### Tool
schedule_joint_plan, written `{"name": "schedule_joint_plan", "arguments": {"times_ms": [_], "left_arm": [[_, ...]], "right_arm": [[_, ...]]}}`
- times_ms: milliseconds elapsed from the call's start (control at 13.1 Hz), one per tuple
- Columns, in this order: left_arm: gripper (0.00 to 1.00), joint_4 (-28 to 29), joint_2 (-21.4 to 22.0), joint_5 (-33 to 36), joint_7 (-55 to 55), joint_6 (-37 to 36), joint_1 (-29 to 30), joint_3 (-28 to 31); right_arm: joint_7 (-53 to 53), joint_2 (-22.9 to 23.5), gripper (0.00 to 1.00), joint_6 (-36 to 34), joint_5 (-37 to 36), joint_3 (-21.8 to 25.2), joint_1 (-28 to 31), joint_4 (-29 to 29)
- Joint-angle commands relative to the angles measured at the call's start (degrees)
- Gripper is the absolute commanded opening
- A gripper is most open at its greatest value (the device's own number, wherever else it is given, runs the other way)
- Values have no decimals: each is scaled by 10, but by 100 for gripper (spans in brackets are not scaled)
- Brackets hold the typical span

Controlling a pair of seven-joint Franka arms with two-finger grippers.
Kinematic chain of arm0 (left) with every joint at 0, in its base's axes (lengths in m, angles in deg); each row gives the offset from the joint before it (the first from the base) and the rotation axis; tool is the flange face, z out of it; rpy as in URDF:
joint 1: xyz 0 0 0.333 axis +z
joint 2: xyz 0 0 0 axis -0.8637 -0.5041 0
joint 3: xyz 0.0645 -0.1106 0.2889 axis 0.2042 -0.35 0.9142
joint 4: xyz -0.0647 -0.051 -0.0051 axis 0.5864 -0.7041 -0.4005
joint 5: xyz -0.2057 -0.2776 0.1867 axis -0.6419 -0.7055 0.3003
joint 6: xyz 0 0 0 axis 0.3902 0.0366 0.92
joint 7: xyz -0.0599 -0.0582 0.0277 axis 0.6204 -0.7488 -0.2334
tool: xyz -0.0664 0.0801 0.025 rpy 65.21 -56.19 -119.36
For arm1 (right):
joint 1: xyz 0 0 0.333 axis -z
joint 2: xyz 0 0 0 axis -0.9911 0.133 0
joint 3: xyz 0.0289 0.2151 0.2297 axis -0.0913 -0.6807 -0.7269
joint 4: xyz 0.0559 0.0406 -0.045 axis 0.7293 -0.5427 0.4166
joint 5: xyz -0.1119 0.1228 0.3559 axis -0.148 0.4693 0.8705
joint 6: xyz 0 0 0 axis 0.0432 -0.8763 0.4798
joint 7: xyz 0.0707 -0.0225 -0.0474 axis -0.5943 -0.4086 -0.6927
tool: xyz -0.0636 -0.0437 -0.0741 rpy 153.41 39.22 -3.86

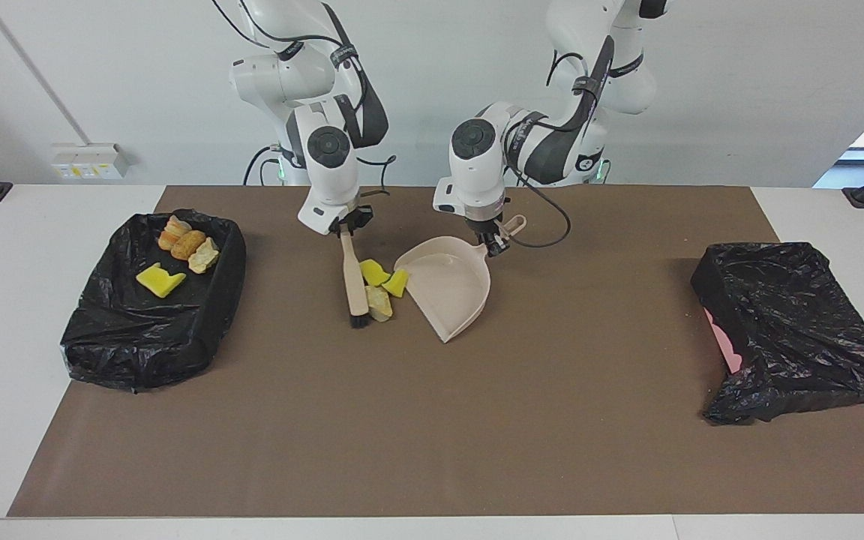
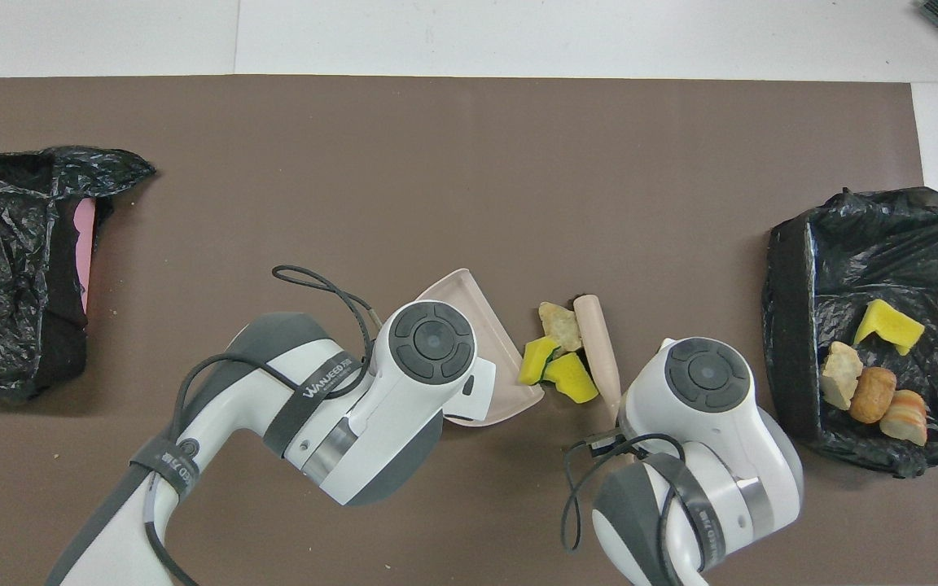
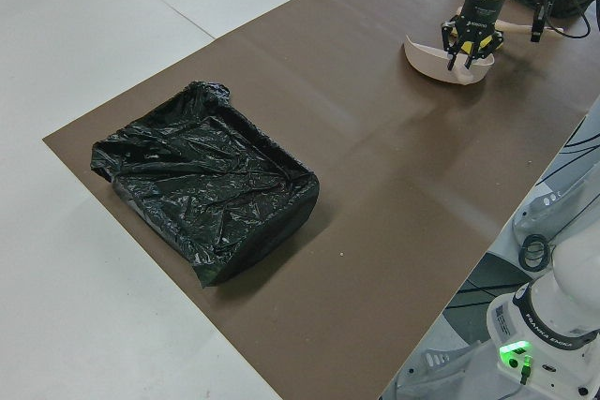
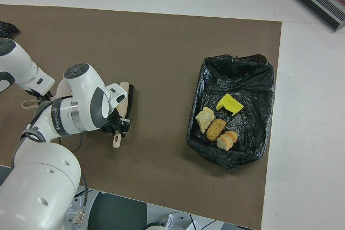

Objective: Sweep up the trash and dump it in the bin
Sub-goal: 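Sweep the yellow sponges and chunks into the dustpan with the right gripper's brush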

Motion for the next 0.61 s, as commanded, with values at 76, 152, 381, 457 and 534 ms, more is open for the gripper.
{"name": "schedule_joint_plan", "arguments": {"times_ms": [76, 152, 381, 457, 534], "left_arm": [[0, 69, 47, 10, -14, 28, -19, 6], [0, 70, 47, 10, -14, 30, -19, 6], [0, 70, 47, 10, -14, 31, -19, 6], [0, 70, 46, 10, -15, 34, -15, 6], [0, 70, 44, 10, -21, 44, -12, 6]], "right_arm": [[-17, 10, 0, 3, 161, -1, -37, 24], [-13, 11, 0, -6, 180, -1, -38, 37], [-5, -13, 0, -109, 158, 7, -23, 78], [-1, -26, 0, -119, 118, 7, -11, 82], [2, -31, 0, -131, 71, 6, -10, 89]]}}
